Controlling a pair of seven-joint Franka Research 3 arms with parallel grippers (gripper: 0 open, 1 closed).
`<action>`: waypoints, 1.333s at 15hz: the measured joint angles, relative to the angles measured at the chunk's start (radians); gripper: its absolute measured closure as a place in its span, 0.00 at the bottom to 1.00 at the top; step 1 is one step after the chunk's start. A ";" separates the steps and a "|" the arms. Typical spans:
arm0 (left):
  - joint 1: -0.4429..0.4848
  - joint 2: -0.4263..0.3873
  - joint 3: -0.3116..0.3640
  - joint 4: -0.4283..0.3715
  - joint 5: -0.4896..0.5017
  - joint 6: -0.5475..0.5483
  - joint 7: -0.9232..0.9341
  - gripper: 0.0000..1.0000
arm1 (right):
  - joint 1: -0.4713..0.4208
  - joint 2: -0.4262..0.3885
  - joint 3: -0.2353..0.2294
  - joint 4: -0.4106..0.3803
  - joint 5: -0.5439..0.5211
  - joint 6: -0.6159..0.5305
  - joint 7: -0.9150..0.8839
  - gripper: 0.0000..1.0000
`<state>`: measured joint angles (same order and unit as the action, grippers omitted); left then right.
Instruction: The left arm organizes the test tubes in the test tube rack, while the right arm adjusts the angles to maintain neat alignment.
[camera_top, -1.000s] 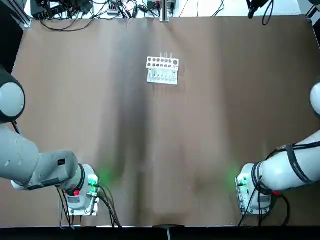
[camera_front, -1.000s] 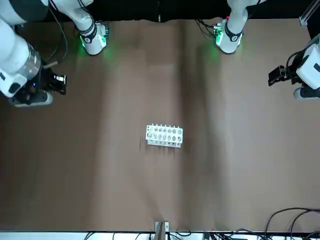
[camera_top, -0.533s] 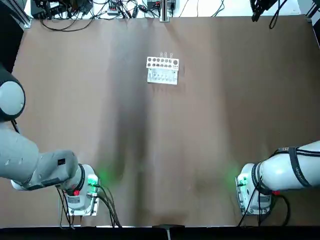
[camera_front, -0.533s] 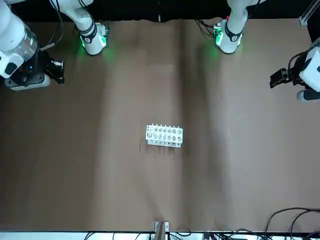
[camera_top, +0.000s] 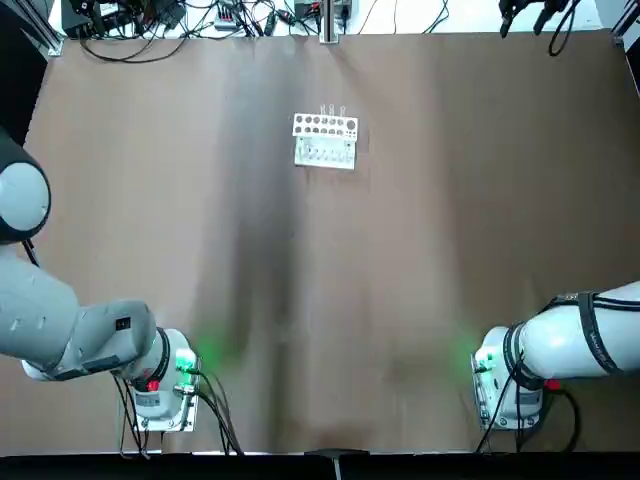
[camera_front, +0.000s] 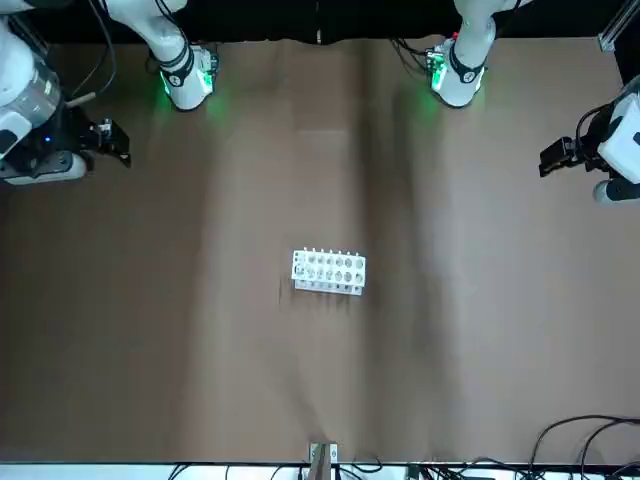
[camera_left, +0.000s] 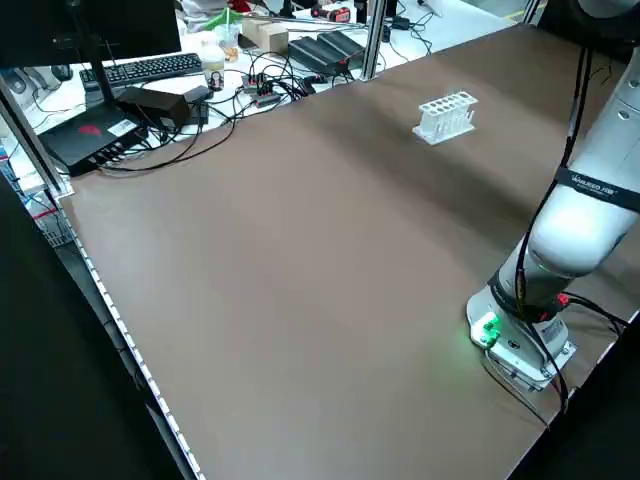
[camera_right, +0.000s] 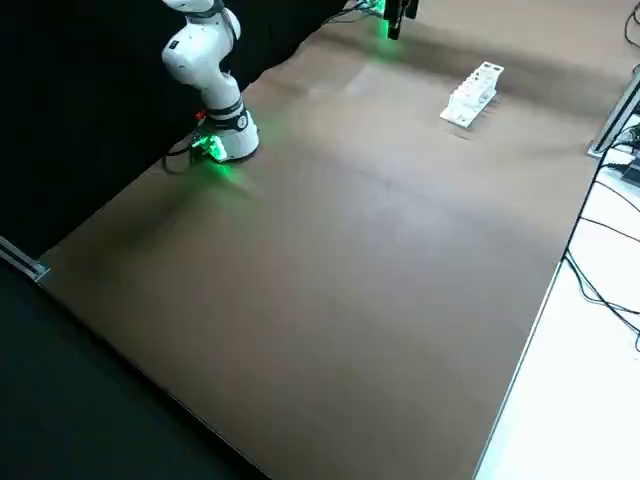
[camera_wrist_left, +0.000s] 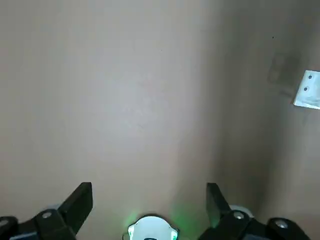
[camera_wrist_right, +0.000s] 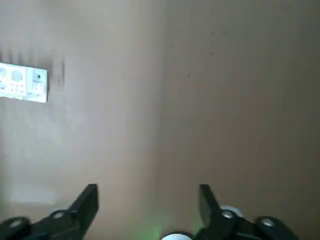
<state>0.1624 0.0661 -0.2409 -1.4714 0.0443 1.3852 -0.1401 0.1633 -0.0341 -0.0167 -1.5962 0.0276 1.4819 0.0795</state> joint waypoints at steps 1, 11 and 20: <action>-0.004 0.000 0.000 0.000 0.000 0.000 0.000 0.00 | -0.011 0.000 0.000 0.002 0.000 0.004 -0.002 0.03; -0.305 -0.011 0.309 0.005 -0.039 0.002 0.000 0.00 | -0.125 -0.003 0.005 0.022 0.000 0.019 -0.003 0.00; -0.282 -0.068 0.320 0.008 -0.039 -0.006 -0.044 0.00 | -0.124 -0.003 0.010 0.011 0.000 0.019 -0.004 0.00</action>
<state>-0.1191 -0.0016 0.0787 -1.4636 0.0051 1.3793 -0.1841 0.0390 -0.0369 -0.0072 -1.5857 0.0271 1.5010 0.0760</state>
